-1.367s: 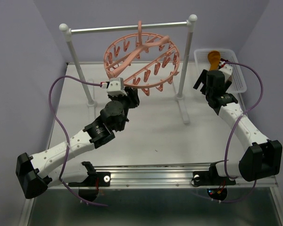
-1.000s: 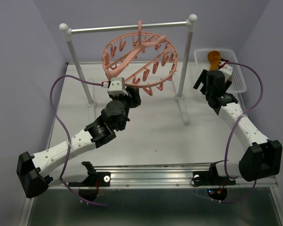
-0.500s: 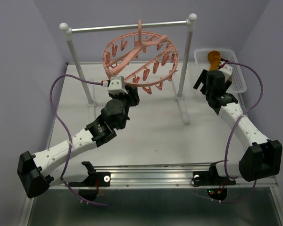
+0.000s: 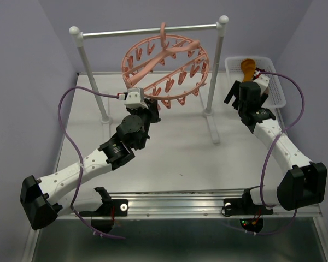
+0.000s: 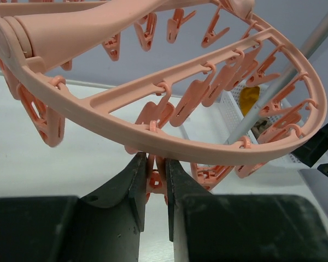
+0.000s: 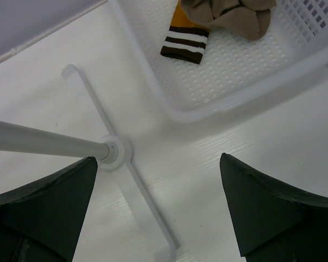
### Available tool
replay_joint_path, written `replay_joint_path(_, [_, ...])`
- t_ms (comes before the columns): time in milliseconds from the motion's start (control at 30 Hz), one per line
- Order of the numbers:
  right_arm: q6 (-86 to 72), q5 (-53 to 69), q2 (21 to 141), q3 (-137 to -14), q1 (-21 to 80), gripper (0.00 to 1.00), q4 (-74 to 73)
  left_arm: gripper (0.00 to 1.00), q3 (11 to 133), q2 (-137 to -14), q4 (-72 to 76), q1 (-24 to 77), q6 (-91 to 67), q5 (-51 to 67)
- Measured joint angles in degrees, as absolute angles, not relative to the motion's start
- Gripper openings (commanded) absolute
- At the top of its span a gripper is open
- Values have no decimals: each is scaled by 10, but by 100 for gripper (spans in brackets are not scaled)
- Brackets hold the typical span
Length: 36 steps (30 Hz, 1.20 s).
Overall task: Clip the socks to the hanger
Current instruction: Open the clamp at the hanger, then adjust the sock in the bin.
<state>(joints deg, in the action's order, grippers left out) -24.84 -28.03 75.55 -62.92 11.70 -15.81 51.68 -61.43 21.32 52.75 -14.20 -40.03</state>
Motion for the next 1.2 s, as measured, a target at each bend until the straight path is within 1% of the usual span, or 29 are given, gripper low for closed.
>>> replay_joint_path(233, [-248, -281, 756, -629, 117, 100, -158, 0, 517, -611, 214, 528, -149, -380])
replay_joint_path(333, [-252, -264, 776, -650, 98, 100, -168, 0, 517, -606, 215, 528, -152, -375])
replay_joint_path(400, [-257, -243, 811, -691, 66, 100, -187, 0, 517, -602, 215, 528, -155, -374])
replay_joint_path(467, [-258, -233, 869, -749, 15, 100, -198, 0, 517, -597, 215, 528, -157, -373])
replay_joint_path(567, [-253, -226, 950, -832, -34, 100, -211, 0, 517, -595, 215, 528, -162, -372])
replay_joint_path(733, [-216, -242, 1093, -982, -57, 100, -238, 0, 517, -595, 211, 528, -171, -371])
replay_joint_path(867, [-190, -261, 1215, -1111, -53, 97, -263, 0, 517, -600, 211, 528, -177, -372])
replay_joint_path(933, [-178, -262, 1265, -1160, -51, 93, -278, 0, 517, -606, 211, 528, -179, -373])
replay_joint_path(967, [-174, -262, 1293, -1189, -51, 89, -285, 0, 518, -611, 209, 528, -181, -373])
replay_joint_path(1067, [-164, -259, 1345, -1241, -50, 81, -294, 0, 521, -623, 205, 528, -183, -372])
replay_joint_path(1200, [-151, -254, 1400, -1296, -50, 75, -302, 0, 522, -626, 201, 528, -184, -372])
